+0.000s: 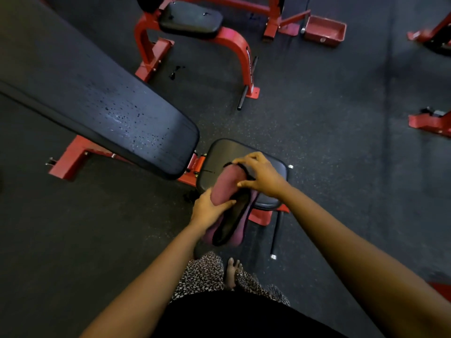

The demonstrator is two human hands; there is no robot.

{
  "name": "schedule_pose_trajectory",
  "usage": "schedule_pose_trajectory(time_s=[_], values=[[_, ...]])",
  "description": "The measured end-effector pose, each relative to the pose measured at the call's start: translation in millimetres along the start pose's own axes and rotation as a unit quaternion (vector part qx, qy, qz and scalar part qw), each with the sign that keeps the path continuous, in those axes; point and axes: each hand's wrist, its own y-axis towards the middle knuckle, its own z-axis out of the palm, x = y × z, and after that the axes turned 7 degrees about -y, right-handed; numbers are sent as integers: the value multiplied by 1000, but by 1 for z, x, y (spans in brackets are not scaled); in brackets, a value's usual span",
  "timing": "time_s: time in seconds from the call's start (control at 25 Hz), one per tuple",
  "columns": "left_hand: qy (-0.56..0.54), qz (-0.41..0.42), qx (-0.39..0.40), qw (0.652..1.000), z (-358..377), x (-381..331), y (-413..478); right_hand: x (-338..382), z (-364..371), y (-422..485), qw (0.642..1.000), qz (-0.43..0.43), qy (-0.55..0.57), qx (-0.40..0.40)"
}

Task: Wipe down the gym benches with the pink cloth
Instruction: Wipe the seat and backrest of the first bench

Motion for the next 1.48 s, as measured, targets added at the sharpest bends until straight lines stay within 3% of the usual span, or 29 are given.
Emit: schedule_pose_trajectory(time_s=[0.08, 0.24, 0.32, 0.44, 0.56, 0.68, 0.8, 0.96, 1.12, 1.28, 1.48], values=[[-198, -104, -50, 973, 8, 3, -10, 8, 15, -13, 990, 42, 90, -99], [-468, -228, 14, 853, 22, -2, -23, 34, 82, -32, 978, 158, 140, -5], [-488, -235, 32, 840, 23, 1, -20, 26, 100, -25, 968, 211, 135, 6], [-482, -242, 54, 840, 18, 15, -2, 2, 103, -6, 964, 206, 170, 13], [-452, -232, -19, 861, 9, 34, 19, -17, 93, 17, 978, 165, 124, 9], [-492, -239, -157, 822, 13, 77, 49, -29, 83, 53, 995, 63, -78, -14], [-520, -275, -218, 779, 38, 114, 93, -40, 92, 108, 965, -44, -254, -47], [-617, -267, -254, 695, 70, 131, 144, -52, 157, 163, 925, -148, -350, -23], [-705, -204, -248, 632, 79, 144, 177, -63, 202, 181, 925, -133, -355, 27], [-719, -199, -231, 624, 81, 133, 179, -73, 193, 198, 908, -168, -383, -23], [-705, -204, -233, 638, 84, 144, 186, -92, 161, 242, 931, -70, -357, -31]])
